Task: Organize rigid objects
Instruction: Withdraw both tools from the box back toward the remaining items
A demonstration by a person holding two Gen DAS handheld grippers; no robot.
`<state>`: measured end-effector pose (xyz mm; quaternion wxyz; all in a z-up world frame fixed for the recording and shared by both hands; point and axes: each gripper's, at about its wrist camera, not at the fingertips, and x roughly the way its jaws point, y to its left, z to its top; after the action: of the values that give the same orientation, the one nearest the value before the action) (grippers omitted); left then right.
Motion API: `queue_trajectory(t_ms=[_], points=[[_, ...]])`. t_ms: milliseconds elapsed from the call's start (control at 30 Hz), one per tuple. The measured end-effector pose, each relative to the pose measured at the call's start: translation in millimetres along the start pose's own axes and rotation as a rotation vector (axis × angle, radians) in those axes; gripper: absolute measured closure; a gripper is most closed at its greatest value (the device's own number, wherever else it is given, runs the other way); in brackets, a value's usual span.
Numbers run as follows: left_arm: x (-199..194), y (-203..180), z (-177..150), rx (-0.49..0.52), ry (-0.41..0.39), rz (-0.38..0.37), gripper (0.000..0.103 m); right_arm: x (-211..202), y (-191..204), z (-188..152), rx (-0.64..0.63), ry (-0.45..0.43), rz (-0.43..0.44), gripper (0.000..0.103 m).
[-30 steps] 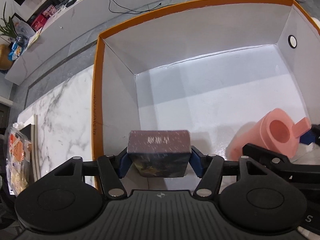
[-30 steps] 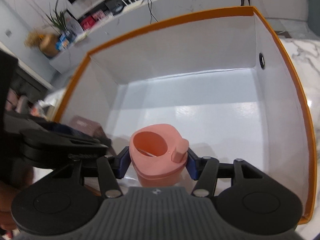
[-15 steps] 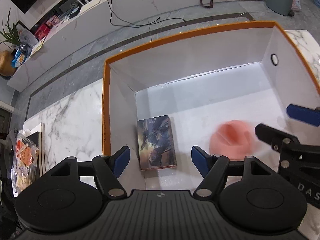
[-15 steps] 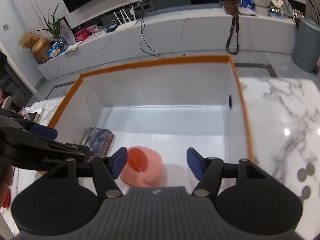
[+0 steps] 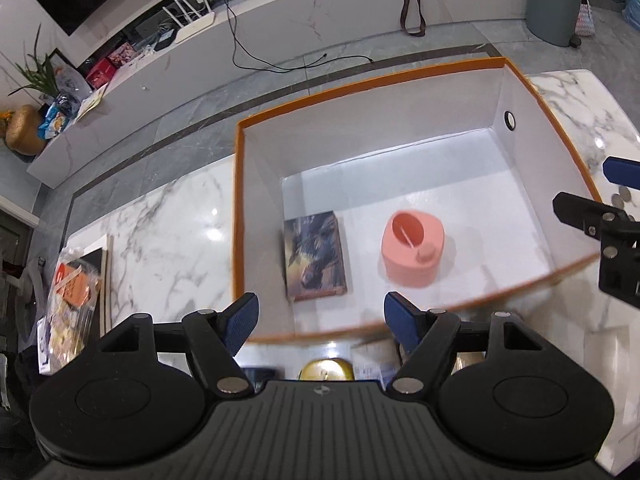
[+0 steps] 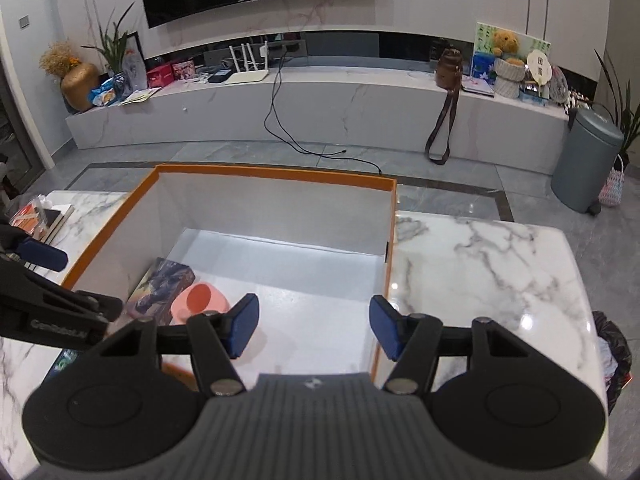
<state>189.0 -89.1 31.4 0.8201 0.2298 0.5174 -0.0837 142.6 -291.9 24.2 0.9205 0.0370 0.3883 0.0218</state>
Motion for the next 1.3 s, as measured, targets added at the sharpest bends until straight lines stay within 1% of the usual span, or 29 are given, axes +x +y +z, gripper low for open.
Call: queue_trajectory(t_ms=[167, 233, 333, 400, 533, 600, 733, 833, 933, 1100, 1300], points=[[-19, 12, -30, -0.030, -0.031, -0.002, 0.018, -18, 4, -11, -0.058, -0.009, -0.015, 0.040], [-25, 16, -46, -0.037, -0.042, -0.009, 0.018, -24, 4, -17, -0.075, -0.018, -0.027, 0.032], [-27, 24, -70, -0.051, -0.050, -0.006, 0.018, -33, 5, -28, -0.115, -0.017, -0.041, 0.031], [-29, 30, -87, -0.068, -0.072, -0.008, 0.018, -40, 4, -32, -0.138, -0.018, -0.047, 0.031], [-22, 36, -118, -0.099, -0.093, -0.015, 0.018, -56, -4, -44, -0.148, -0.029, -0.060, 0.031], [-15, 38, -133, -0.108, -0.085, -0.011, 0.018, -65, -10, -52, -0.142, -0.029, -0.062, 0.031], [0, 38, -159, -0.128, -0.068, -0.038, 0.018, -82, -20, -74, -0.138, -0.010, -0.064, 0.030], [6, 39, -175, -0.146, -0.075, -0.060, 0.018, -92, -25, -95, -0.139, 0.014, -0.068, 0.030], [10, 40, -187, -0.149, -0.079, -0.074, 0.018, -103, -29, -112, -0.141, 0.020, -0.080, 0.030], [15, 56, -198, -0.168, -0.101, -0.059, 0.018, -112, -32, -135, -0.119, 0.044, -0.086, 0.028], [25, 80, -205, -0.211, -0.135, -0.055, 0.018, -104, -18, -151, -0.151, 0.075, -0.082, 0.026]])
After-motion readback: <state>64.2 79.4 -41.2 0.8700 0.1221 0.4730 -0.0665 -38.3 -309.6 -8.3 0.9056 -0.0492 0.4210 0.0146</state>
